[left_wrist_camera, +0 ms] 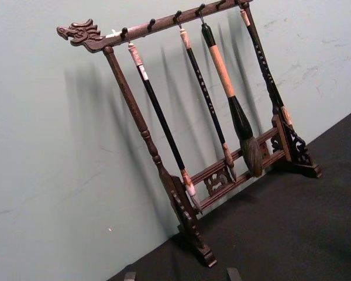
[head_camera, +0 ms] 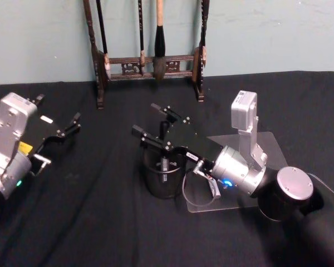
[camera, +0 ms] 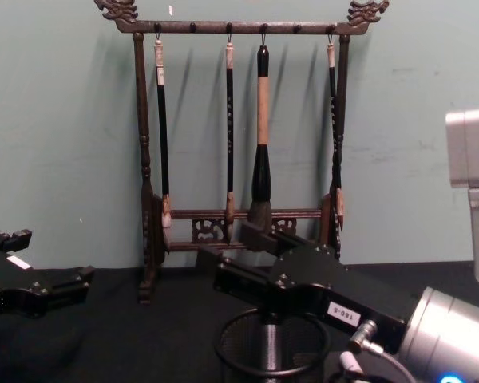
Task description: Pick up the water-based marker from the table and place it into the pen holder.
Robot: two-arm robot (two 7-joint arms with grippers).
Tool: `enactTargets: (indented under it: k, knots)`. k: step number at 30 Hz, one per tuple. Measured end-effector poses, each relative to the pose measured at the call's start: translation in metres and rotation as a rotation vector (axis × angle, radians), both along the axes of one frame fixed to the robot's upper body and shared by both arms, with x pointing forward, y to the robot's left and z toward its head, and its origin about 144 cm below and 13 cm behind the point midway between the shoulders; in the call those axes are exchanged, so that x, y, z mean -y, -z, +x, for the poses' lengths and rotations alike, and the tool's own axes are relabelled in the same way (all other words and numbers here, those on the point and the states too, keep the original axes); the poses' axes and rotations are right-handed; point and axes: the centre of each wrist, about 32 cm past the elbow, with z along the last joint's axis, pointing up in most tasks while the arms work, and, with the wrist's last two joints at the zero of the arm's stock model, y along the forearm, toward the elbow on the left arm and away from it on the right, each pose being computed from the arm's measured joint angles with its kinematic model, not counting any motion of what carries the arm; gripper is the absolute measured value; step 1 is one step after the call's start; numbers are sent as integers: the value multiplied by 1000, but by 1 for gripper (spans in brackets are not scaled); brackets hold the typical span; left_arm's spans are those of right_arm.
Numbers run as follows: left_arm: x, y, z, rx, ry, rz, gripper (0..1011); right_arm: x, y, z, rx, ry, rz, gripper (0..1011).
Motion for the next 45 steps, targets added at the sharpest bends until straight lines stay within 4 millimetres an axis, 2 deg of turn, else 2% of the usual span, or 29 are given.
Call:
enactTargets:
  k: [3, 4, 6, 7, 10, 14, 23, 25, 33, 40, 45]
  knots:
    - [0, 0, 0, 0, 0, 0, 1001, 0, 0, 0, 0, 0, 0, 817]
    - [0, 0, 0, 0, 0, 0, 1001, 0, 0, 0, -1, 0, 0, 879]
    - [0, 0, 0, 0, 0, 0, 1001, 0, 0, 0, -1, 0, 0, 912]
    - [0, 0, 0, 0, 0, 0, 1001, 0, 0, 0, -1, 0, 1, 959]
    - [0, 0, 0, 0, 0, 0, 1001, 0, 0, 0, -1, -1, 1, 1002]
    - [0, 0, 0, 0, 0, 0, 1001, 0, -2, 0, -1, -2, 0, 1002]
    - [0, 0, 0, 0, 0, 0, 1001, 13, -24, -4, 9, 39, -29, 1002]
    - [0, 0, 0, 0, 0, 0, 1001, 22, -35, -7, 9, 77, -45, 1002]
    - [0, 0, 0, 0, 0, 0, 1001, 48, -57, -17, -33, 209, -103, 1002]
    - [0, 0, 0, 0, 0, 0, 1001, 69, -67, -29, -116, 331, -178, 1002]
    - [0, 0, 0, 0, 0, 0, 1001, 75, -70, -34, -202, 394, -251, 1002]
